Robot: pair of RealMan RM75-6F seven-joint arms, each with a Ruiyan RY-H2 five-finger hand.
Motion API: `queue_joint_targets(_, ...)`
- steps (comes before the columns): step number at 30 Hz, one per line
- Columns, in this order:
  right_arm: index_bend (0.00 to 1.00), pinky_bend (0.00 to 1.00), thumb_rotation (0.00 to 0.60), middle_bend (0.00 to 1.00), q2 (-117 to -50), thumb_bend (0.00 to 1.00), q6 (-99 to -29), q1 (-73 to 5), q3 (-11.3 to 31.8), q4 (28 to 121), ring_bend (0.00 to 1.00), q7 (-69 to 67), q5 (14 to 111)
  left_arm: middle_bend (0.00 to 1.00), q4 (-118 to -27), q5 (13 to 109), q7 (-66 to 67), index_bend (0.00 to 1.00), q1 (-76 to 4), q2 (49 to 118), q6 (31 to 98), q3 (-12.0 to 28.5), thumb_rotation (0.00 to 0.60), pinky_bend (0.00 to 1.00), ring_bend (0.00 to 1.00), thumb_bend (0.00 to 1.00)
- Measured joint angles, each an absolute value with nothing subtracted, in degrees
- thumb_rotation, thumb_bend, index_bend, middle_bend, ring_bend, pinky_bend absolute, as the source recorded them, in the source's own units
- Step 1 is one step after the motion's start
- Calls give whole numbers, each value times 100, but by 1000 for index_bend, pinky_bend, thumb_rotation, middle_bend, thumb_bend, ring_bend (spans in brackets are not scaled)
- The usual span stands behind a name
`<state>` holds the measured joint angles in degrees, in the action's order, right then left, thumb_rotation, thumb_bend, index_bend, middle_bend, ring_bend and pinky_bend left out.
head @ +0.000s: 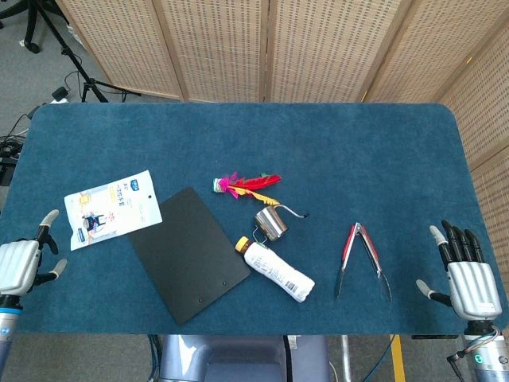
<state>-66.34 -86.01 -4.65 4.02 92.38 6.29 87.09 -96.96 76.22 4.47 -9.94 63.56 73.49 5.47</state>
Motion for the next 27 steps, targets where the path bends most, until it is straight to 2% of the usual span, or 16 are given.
queue_joint_targets(2, 0, 0, 600, 0, -6636, 207, -8600, -466, 404, 9242, 0, 631, 8706, 715, -9717, 7481, 319, 0, -1137, 6251, 6965, 582, 600, 610, 821, 536)
queue_joint_targets(8, 0, 0, 600, 0, -6645, 207, -8543, -493, 411, 9237, 0, 630, 8678, 718, -9776, 6947, -52, 0, -1646, 5815, 5662, 707, 600, 632, 838, 621)
queue_joint_targets(12, 0, 0, 600, 0, -6658, 208, -8504, -511, 415, 9222, 0, 634, 8649, 718, -9834, 6653, -499, 0, -1994, 5516, 4714, 789, 600, 648, 851, 786)
queue_joint_targets(15, 0, 0, 600, 0, -6668, 208, -8488, -517, 415, 9213, 0, 648, 8638, 718, -9825, 6503, -930, 0, -2269, 5325, 4024, 862, 600, 658, 860, 862)
queue_joint_targets(23, 0, 0, 600, 0, -6685, 208, -8473, -525, 400, 9193, 0, 667, 8644, 718, -9471, 6391, -1933, 0, -2825, 5128, 2634, 1007, 600, 671, 865, 905)
queue_joint_targets(27, 0, 0, 600, 0, -6684, 208, -8497, -521, 396, 9194, 0, 661, 8666, 718, -9146, 6405, -2176, 0, -2988, 5174, 2242, 1024, 600, 677, 865, 912)
